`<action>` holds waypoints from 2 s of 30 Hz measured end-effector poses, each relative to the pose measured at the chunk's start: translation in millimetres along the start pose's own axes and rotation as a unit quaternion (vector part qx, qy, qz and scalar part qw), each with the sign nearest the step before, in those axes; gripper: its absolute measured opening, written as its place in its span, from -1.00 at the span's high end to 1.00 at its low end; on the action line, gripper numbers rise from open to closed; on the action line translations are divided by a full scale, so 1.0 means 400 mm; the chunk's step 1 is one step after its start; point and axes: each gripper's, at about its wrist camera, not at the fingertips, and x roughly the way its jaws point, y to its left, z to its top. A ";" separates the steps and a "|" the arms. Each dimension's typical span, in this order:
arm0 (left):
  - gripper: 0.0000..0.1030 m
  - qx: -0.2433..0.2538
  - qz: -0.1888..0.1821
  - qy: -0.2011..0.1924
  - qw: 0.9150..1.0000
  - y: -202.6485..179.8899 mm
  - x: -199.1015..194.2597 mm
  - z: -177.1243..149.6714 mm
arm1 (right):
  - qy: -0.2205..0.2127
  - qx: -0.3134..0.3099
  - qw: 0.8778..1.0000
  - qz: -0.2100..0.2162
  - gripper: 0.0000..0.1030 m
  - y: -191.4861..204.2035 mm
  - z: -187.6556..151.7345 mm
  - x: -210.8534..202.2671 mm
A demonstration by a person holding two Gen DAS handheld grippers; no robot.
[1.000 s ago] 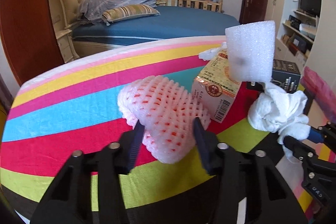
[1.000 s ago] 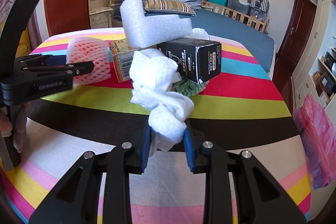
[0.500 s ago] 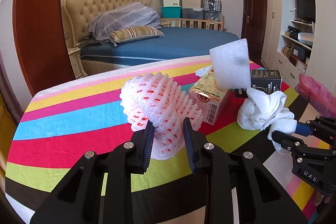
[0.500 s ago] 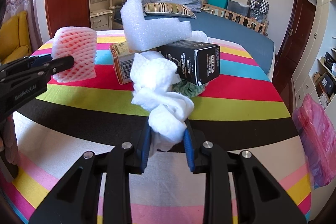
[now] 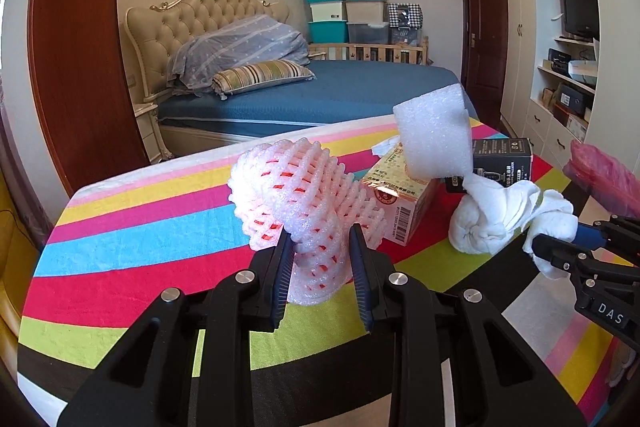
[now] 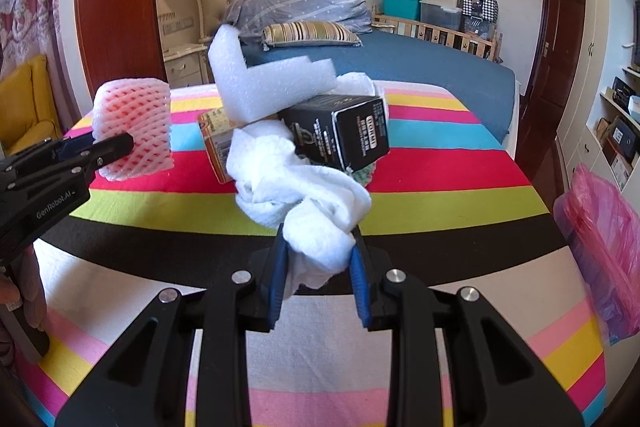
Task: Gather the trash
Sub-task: 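Carry the pink net and white tissue to the wastebasket with both tools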
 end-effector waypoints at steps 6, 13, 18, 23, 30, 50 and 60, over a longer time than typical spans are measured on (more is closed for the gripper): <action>0.49 0.012 -0.007 -0.011 1.000 -0.030 -0.052 0.003 | -0.004 -0.006 1.000 0.006 0.46 -0.004 -0.020 -0.034; 0.49 0.027 -0.025 -0.017 0.999 -0.085 -0.111 -0.029 | -0.006 -0.007 1.000 0.012 0.46 -0.025 -0.043 -0.087; 0.49 0.024 -0.043 -0.012 0.999 -0.104 -0.133 -0.050 | -0.013 -0.013 1.000 0.009 0.46 -0.034 -0.058 -0.116; 0.49 0.020 -0.057 -0.003 0.998 -0.122 -0.143 -0.067 | -0.019 -0.017 1.000 0.008 0.46 -0.048 -0.068 -0.137; 0.49 0.015 -0.077 0.013 0.997 -0.151 -0.149 -0.095 | -0.034 -0.028 0.999 0.005 0.46 -0.070 -0.092 -0.178; 0.48 0.092 -0.122 0.025 0.988 -0.370 -0.162 -0.087 | -0.054 0.009 0.998 -0.020 0.45 -0.251 -0.165 -0.280; 0.49 0.135 -0.186 0.038 0.972 -0.548 -0.129 -0.047 | -0.064 0.025 0.995 -0.067 0.45 -0.371 -0.208 -0.344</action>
